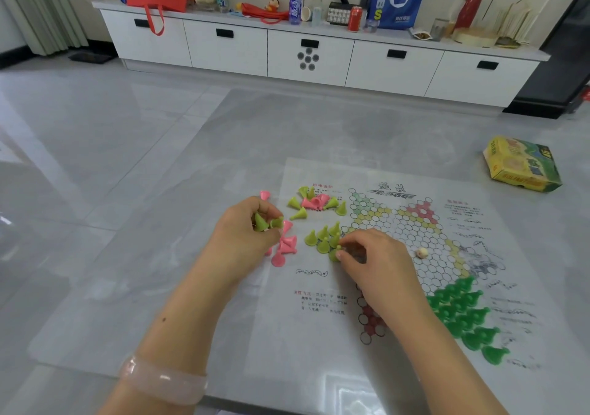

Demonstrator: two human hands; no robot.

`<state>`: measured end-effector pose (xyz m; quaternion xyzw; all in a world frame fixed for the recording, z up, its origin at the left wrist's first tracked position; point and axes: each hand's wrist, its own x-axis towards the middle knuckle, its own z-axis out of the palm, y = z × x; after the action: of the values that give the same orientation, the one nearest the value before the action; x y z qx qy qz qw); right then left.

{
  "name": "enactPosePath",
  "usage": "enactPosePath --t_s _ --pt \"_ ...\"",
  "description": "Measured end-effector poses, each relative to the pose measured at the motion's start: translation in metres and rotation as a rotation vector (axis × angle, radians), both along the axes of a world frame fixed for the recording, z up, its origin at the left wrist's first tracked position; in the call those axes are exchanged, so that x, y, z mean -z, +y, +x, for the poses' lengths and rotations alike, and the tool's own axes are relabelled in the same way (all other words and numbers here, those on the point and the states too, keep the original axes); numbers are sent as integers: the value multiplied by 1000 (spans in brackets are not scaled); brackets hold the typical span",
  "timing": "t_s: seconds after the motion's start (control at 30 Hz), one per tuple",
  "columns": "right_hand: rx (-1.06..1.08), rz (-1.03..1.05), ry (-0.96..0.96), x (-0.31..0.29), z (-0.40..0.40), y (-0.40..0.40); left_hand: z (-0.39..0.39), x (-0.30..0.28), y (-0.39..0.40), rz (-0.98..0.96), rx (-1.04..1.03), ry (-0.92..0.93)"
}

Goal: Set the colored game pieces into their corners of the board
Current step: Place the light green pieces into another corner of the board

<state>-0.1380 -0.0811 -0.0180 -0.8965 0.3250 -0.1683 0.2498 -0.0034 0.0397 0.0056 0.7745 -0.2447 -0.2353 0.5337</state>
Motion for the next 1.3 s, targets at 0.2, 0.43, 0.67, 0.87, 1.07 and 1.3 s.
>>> enactPosePath --t_s 0.2,0.43,0.67,0.87,1.07,1.3 --pt "8 7 -105 -12 -4 -4 -11 2 -7 -21 131 20" --pt "-94 270 -276 -26 -4 2 -22 3 -12 2 212 -48" --pt "-166 407 -301 -26 -3 3 -28 4 -17 -30 197 -45" --pt "-173 444 -320 -26 -5 1 -29 2 -17 -41 212 -60" --pt "-47 355 -405 -27 -6 -4 -23 0 -17 -43 130 -20" --pt "76 354 -469 -32 -8 -16 -5 0 -14 113 -14 -211"
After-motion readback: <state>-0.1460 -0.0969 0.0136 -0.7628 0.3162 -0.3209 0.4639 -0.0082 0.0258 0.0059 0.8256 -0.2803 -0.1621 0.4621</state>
